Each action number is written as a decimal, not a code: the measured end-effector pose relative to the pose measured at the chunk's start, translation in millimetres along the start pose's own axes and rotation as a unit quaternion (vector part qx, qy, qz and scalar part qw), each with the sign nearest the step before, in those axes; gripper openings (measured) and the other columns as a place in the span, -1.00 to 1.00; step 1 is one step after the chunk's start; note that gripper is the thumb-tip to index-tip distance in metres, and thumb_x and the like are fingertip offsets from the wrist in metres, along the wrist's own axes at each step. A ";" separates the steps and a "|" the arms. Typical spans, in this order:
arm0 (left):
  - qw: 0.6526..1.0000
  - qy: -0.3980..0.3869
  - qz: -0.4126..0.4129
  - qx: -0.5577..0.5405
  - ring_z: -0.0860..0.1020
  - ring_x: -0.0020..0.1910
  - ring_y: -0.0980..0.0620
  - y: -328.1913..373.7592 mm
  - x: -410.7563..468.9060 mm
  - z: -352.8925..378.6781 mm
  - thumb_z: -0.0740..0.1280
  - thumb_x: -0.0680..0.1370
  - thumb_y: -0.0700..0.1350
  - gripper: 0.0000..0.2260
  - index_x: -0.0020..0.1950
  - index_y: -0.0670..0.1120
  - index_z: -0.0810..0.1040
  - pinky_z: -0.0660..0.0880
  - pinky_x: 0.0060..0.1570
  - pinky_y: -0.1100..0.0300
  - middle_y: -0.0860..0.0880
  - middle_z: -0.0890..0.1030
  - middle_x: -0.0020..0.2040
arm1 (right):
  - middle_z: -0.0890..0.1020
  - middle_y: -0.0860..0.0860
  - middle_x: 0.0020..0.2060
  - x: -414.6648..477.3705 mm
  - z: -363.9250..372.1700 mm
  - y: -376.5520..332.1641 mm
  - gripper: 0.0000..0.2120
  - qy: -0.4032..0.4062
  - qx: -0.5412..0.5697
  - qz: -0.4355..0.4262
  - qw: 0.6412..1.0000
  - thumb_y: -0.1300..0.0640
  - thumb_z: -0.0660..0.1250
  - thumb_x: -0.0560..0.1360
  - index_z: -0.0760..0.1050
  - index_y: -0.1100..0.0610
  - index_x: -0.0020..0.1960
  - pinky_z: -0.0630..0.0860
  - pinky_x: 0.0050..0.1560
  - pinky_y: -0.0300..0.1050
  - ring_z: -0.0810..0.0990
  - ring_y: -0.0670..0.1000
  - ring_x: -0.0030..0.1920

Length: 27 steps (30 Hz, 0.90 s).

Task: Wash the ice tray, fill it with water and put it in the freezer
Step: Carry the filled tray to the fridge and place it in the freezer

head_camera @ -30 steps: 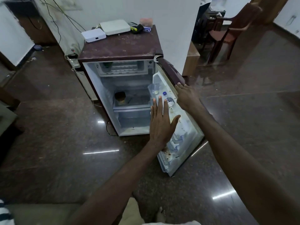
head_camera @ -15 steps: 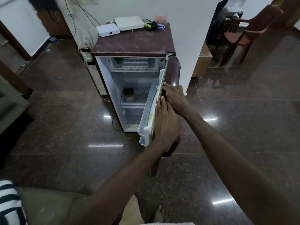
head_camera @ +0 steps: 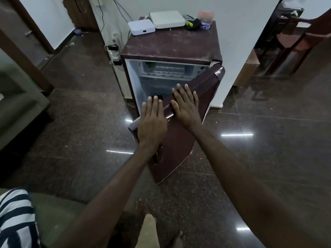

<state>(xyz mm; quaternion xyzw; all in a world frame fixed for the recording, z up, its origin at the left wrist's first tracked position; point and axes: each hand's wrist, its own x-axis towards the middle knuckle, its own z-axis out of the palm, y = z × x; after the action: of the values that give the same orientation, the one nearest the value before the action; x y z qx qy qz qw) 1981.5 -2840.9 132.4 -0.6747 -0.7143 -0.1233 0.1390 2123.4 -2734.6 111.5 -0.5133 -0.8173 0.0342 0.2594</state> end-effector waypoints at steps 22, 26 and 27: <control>0.995 0.043 -0.057 -0.074 -0.10 0.68 -0.20 -167.1 241.2 100.0 -0.06 0.73 0.26 -0.29 0.68 -0.23 -0.06 0.00 0.63 -0.14 -0.20 -0.06 0.70 | -0.06 -0.01 0.70 167.8 106.9 -62.2 -0.37 0.083 -0.088 0.135 0.983 -0.19 -0.06 0.76 -0.07 0.08 0.71 -0.08 0.64 0.26 -0.14 0.08 0.69; 0.994 0.055 -0.036 -0.083 -0.08 0.68 -0.19 -174.5 265.4 110.6 -0.04 0.72 0.30 -0.25 0.69 -0.23 -0.05 0.00 0.63 -0.14 -0.20 -0.03 0.70 | -0.04 0.01 0.70 184.6 115.8 -64.4 -0.37 0.100 -0.108 0.158 0.976 -0.18 -0.05 0.76 -0.06 0.10 0.71 -0.07 0.64 0.26 -0.12 0.08 0.69; 0.994 0.056 -0.032 -0.085 -0.07 0.68 -0.19 -176.0 269.7 112.7 -0.04 0.72 0.30 -0.26 0.69 -0.23 -0.04 0.01 0.63 -0.15 -0.20 -0.02 0.70 | -0.03 0.01 0.70 187.9 117.6 -64.4 -0.37 0.101 -0.112 0.161 0.975 -0.18 -0.05 0.76 -0.05 0.10 0.71 -0.07 0.64 0.27 -0.12 0.08 0.69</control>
<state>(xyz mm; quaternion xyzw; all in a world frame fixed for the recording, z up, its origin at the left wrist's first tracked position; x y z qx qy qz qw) 1788.5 -2559.6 128.0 -0.6532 -0.7132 -0.2257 0.1167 1952.9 -2579.1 103.8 -0.6649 -0.6920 -0.0679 0.2729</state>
